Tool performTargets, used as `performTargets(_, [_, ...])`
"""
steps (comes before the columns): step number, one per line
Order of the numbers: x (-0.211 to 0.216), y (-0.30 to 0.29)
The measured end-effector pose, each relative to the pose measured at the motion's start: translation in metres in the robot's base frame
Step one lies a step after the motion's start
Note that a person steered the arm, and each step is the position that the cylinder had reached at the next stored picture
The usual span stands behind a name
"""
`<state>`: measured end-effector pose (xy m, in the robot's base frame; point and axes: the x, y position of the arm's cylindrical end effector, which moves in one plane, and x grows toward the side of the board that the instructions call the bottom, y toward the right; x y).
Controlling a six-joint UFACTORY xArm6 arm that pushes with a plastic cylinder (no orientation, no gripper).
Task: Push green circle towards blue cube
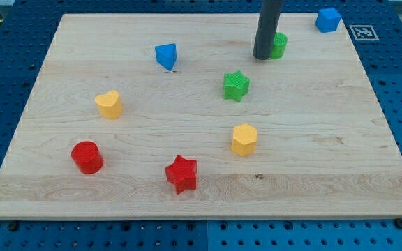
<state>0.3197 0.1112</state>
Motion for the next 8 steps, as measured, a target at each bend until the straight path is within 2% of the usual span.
performTargets(4, [-0.010, 0.027])
performTargets(6, [-0.031, 0.021])
performTargets(8, [-0.031, 0.068])
